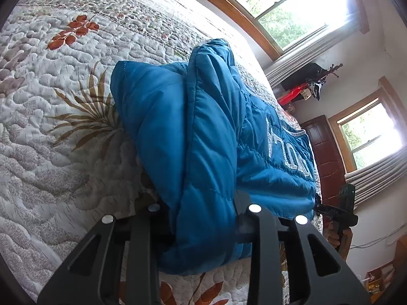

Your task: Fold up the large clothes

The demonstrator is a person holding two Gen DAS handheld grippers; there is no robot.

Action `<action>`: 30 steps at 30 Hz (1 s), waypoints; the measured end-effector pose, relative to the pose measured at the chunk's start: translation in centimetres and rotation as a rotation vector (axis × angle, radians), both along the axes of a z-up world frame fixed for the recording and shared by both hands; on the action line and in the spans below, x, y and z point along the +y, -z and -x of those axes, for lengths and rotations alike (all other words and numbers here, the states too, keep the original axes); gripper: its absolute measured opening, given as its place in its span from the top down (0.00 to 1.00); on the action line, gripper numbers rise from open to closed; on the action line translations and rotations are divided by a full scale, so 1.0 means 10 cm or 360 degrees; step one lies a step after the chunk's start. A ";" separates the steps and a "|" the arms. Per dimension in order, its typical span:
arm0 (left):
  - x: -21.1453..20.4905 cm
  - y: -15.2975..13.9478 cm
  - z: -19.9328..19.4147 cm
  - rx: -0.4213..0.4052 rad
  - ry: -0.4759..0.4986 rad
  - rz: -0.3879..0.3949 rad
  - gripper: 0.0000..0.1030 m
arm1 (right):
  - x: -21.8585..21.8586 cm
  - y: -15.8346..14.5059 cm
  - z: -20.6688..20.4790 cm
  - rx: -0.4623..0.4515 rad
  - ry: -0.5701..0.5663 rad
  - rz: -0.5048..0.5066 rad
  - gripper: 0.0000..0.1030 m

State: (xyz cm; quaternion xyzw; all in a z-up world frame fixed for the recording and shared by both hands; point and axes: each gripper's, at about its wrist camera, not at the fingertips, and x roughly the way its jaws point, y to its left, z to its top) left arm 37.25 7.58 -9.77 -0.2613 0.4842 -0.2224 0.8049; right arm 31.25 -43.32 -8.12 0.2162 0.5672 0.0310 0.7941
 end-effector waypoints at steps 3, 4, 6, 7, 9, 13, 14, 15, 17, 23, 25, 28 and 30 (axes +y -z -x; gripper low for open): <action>0.05 -0.04 0.06 -0.0018 0.0001 0.0008 0.73 | 0.04 0.02 -0.01 0.0009 -0.0008 -0.0012 0.78; 0.07 -0.02 0.07 -0.0010 0.0001 0.0017 0.73 | 0.05 0.04 -0.02 0.0013 -0.0011 -0.0008 0.78; 0.12 0.06 0.08 0.0013 0.0003 0.0050 0.73 | 0.09 0.06 -0.04 0.0020 -0.0013 0.0006 0.78; 0.13 0.09 0.08 0.0022 0.0001 0.0068 0.73 | 0.11 0.07 -0.05 0.0020 -0.0016 0.0017 0.77; 0.15 0.14 0.07 0.0039 0.0000 0.0096 0.73 | 0.16 0.10 -0.09 0.0033 -0.0010 0.0040 0.76; 0.13 0.16 0.07 0.0050 -0.0009 0.0099 0.73 | 0.27 0.10 -0.07 0.0036 -0.0006 0.0110 0.76; 0.13 0.14 0.07 0.0054 -0.0014 0.0102 0.73 | 0.26 0.09 -0.08 0.0035 0.0000 0.0110 0.76; 0.13 0.11 0.08 0.0052 -0.0018 0.0098 0.73 | 0.26 0.09 -0.08 0.0035 0.0006 0.0107 0.76; 0.12 0.04 0.09 0.0045 -0.0028 0.0084 0.73 | 0.27 0.08 -0.07 0.0030 0.0011 0.0107 0.76; 0.19 -0.26 0.14 -0.0011 -0.0105 0.0056 0.75 | 0.34 0.00 -0.01 0.0025 -0.0035 0.0058 0.77; 0.23 -0.44 0.16 -0.0059 -0.0136 0.0033 0.76 | 0.41 -0.03 0.00 0.0024 -0.0080 0.0060 0.77; 0.27 -0.69 0.22 -0.0123 -0.0169 -0.0051 0.76 | 0.55 -0.02 -0.02 0.0028 -0.0148 0.0060 0.77; 0.27 -0.73 0.24 -0.0122 -0.0180 -0.0111 0.76 | 0.61 0.00 -0.04 0.0025 -0.0173 0.0083 0.77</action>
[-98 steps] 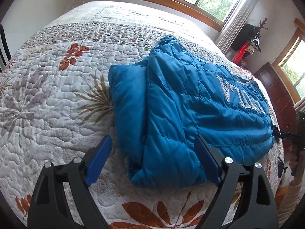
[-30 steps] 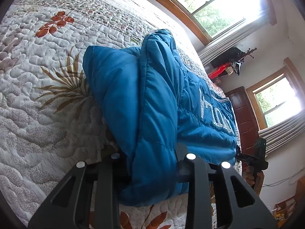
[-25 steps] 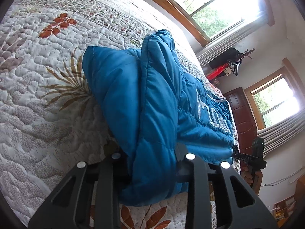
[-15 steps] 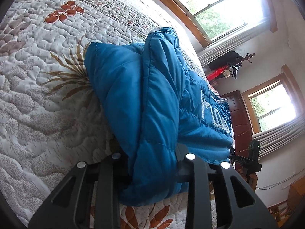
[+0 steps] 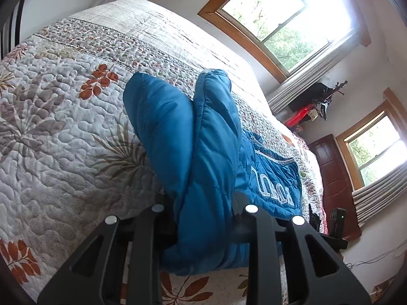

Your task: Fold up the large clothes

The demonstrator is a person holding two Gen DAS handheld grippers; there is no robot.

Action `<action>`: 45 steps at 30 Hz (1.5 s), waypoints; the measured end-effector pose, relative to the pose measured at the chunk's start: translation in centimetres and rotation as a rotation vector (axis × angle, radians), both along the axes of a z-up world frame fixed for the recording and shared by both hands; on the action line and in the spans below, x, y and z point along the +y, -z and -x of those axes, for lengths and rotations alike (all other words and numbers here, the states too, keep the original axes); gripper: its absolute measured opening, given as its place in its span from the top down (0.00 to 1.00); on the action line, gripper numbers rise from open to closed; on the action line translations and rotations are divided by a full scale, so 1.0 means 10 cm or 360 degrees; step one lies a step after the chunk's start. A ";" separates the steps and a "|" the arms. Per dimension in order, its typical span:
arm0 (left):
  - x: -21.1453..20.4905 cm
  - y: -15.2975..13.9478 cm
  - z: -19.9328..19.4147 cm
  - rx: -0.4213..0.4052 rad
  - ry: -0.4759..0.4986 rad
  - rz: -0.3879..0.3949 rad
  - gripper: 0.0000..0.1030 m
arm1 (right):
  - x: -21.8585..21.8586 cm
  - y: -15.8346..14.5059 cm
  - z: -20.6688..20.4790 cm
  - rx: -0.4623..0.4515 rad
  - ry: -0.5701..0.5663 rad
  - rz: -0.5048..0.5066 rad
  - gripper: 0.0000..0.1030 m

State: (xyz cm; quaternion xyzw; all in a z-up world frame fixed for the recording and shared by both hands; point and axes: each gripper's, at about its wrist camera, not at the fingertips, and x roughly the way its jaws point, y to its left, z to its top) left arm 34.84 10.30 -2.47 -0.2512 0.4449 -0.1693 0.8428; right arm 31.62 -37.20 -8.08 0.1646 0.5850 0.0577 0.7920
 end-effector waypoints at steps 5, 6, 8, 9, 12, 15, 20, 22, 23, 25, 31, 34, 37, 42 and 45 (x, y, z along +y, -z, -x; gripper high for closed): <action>0.04 0.44 -0.08 0.0167 -0.0043 -0.0089 0.76 | -0.04 0.07 -0.01 0.0007 0.0001 -0.0033 0.76; 0.07 0.53 -0.09 0.0195 -0.0050 -0.0068 0.75 | -0.04 0.07 0.00 0.0006 0.0004 -0.0039 0.75; 0.08 0.54 -0.08 0.0192 -0.0068 -0.0051 0.76 | -0.08 0.08 0.01 0.0006 0.0007 -0.0039 0.75; 0.05 0.46 -0.06 0.0169 -0.0074 -0.0079 0.76 | -0.08 0.07 0.01 0.0006 0.0008 -0.0033 0.75; -0.13 0.11 0.01 0.0068 -0.0072 -0.0191 0.76 | -0.08 0.08 0.02 -0.0005 0.0008 -0.0021 0.75; -0.39 -0.29 0.12 -0.0058 -0.0019 -0.0283 0.76 | -0.09 0.06 0.04 -0.0009 0.0009 -0.0027 0.75; -0.92 -0.69 0.12 -0.0178 0.0042 -0.0475 0.76 | -0.16 -0.08 0.10 -0.0036 0.0044 0.0010 0.62; -1.06 -0.76 0.08 -0.0191 0.0049 -0.0523 0.76 | -0.28 -0.22 0.20 -0.0097 0.0065 -0.0002 0.60; -1.12 -0.79 0.07 -0.0197 0.0049 -0.0543 0.76 | -0.34 -0.28 0.27 -0.0115 0.0069 -0.0002 0.60; -1.24 -0.82 0.07 -0.0219 0.0050 -0.0579 0.76 | -0.46 -0.37 0.39 -0.0125 0.0122 0.0111 0.60; -1.92 -0.98 0.27 -0.0358 0.0143 -0.0757 0.76 | -0.74 -0.18 0.48 0.0023 0.0227 0.0283 0.69; -2.32 -0.99 0.39 -0.0408 0.0207 -0.0841 0.76 | -0.81 -0.06 0.50 0.0047 0.0247 0.0251 0.70; -2.64 -0.95 0.42 -0.0414 0.0255 -0.0897 0.76 | -0.83 -0.01 0.51 0.0040 0.0250 0.0226 0.70; -3.10 -0.80 0.50 -0.0412 0.0349 -0.0946 0.76 | -0.86 0.01 0.50 0.0045 0.0241 0.0217 0.71; -3.33 -0.62 0.49 -0.0372 0.0415 -0.0932 0.76 | -0.87 0.02 0.47 0.0051 0.0239 0.0218 0.71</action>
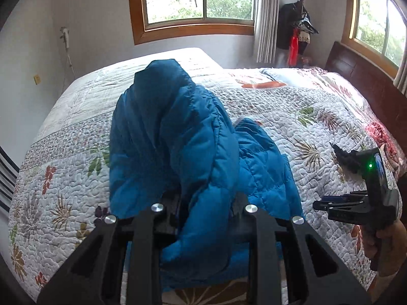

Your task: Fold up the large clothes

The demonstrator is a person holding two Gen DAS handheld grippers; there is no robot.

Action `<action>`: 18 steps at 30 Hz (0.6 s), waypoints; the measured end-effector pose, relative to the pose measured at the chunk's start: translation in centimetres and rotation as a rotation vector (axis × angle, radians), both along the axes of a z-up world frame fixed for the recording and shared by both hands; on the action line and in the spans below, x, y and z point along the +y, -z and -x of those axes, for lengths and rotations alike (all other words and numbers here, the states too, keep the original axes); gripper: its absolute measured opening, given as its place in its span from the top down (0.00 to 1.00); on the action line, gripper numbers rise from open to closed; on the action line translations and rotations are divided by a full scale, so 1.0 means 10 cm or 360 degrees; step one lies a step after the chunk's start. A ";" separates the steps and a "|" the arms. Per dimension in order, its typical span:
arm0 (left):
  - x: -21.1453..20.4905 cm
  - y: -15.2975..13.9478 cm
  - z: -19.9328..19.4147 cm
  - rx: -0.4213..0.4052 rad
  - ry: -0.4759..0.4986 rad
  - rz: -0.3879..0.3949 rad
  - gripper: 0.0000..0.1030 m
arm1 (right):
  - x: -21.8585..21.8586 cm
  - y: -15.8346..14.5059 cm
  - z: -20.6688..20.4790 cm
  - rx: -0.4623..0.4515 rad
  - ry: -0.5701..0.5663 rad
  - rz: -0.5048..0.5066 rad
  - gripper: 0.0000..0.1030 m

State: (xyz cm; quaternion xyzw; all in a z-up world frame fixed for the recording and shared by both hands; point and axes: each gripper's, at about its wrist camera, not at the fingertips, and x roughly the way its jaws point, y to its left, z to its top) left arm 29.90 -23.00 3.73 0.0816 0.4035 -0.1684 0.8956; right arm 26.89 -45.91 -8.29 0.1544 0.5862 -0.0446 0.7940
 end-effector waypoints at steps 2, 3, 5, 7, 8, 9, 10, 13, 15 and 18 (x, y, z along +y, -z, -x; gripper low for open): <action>-0.10 0.11 -0.02 0.0043 0.0012 0.0009 0.76 | 0.01 0.02 -0.03 0.0004 -0.0003 0.0005 0.71; -0.14 0.18 -0.03 0.0066 0.0023 0.0016 0.76 | 0.01 0.03 -0.05 0.0006 -0.0005 0.0007 0.71; -0.19 0.28 -0.05 0.0097 0.0036 0.0023 0.76 | 0.01 0.03 -0.06 0.0010 -0.0007 0.0006 0.71; -0.25 0.39 -0.04 0.0108 0.0050 0.0014 0.76 | -0.01 0.05 -0.09 0.0017 -0.0006 -0.0005 0.71; -0.27 0.43 -0.04 0.0113 0.0052 0.0011 0.75 | -0.01 0.05 -0.10 0.0020 -0.0004 -0.0010 0.71; -0.29 0.47 -0.03 0.0119 0.0054 0.0008 0.75 | -0.02 0.05 -0.10 0.0023 -0.0003 -0.0010 0.72; -0.31 0.50 -0.02 0.0122 0.0053 0.0006 0.75 | -0.03 0.06 -0.10 0.0027 -0.0003 -0.0014 0.72; -0.34 0.56 0.00 0.0113 0.0049 -0.0009 0.74 | -0.05 0.08 -0.16 0.0043 -0.0003 -0.0022 0.74; -0.36 0.58 0.01 0.0104 0.0044 -0.0008 0.74 | -0.08 0.09 -0.18 0.0043 -0.0010 -0.0031 0.75; -0.36 0.62 0.02 0.0093 0.0044 -0.0002 0.74 | -0.11 0.12 -0.19 0.0024 -0.0018 -0.0045 0.75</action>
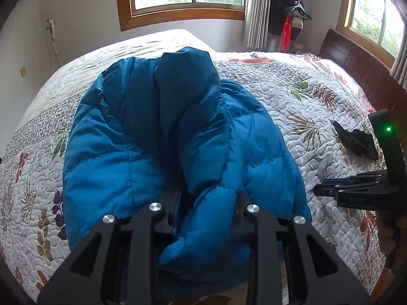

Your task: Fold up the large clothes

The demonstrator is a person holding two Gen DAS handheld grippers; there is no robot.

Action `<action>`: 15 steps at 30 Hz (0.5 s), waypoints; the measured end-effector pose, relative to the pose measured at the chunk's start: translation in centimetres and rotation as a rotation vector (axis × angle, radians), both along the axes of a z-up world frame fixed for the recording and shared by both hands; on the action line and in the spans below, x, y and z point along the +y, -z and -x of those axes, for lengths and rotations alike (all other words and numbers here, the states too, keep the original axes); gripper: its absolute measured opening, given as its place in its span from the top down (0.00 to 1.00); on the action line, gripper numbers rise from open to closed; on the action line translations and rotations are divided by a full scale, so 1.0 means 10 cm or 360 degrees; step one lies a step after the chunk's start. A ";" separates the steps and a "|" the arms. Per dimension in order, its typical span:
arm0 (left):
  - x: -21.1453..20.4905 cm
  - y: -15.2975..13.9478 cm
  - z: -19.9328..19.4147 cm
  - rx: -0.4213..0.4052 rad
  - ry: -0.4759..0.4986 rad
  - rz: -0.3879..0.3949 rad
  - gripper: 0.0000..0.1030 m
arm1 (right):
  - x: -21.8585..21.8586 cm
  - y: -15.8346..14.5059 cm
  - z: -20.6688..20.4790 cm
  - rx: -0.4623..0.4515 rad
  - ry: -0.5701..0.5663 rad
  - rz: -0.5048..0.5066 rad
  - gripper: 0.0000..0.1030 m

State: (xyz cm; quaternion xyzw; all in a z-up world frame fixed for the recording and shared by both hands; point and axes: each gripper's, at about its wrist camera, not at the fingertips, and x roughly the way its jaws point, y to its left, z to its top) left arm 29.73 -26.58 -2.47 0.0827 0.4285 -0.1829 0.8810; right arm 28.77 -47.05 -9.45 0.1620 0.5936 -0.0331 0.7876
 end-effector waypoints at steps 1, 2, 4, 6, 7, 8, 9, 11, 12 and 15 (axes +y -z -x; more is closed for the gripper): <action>0.00 0.01 0.00 -0.0003 -0.0002 0.0000 0.73 | 0.00 0.00 0.01 -0.0009 -0.0004 0.0001 0.75; -0.01 0.02 0.01 -0.0011 -0.0002 -0.0003 0.73 | 0.00 0.01 0.02 -0.0016 -0.0008 0.0006 0.75; -0.03 0.05 0.02 -0.0023 -0.0002 -0.0010 0.73 | 0.02 0.00 0.04 -0.0032 -0.0018 0.0031 0.75; -0.05 0.07 0.03 -0.0032 -0.0004 -0.0011 0.73 | 0.03 0.01 0.05 -0.0040 -0.0023 0.0052 0.75; -0.06 0.08 0.03 -0.0033 -0.0005 -0.0012 0.73 | 0.04 0.01 0.04 -0.0041 -0.0023 0.0057 0.75; -0.07 0.08 0.03 -0.0036 -0.0006 -0.0012 0.73 | 0.05 0.00 0.04 -0.0041 -0.0023 0.0062 0.75; -0.07 0.08 0.04 -0.0042 -0.0006 -0.0014 0.73 | 0.06 0.00 0.05 -0.0042 -0.0023 0.0067 0.75; -0.07 0.08 0.04 -0.0046 -0.0003 -0.0017 0.72 | 0.07 0.00 0.04 -0.0046 -0.0027 0.0078 0.75; -0.06 0.08 0.05 -0.0048 -0.0001 -0.0015 0.72 | 0.08 0.00 0.04 -0.0047 -0.0028 0.0081 0.75; -0.06 0.06 0.07 -0.0057 0.0011 -0.0007 0.70 | 0.08 0.01 0.04 -0.0050 -0.0024 0.0068 0.75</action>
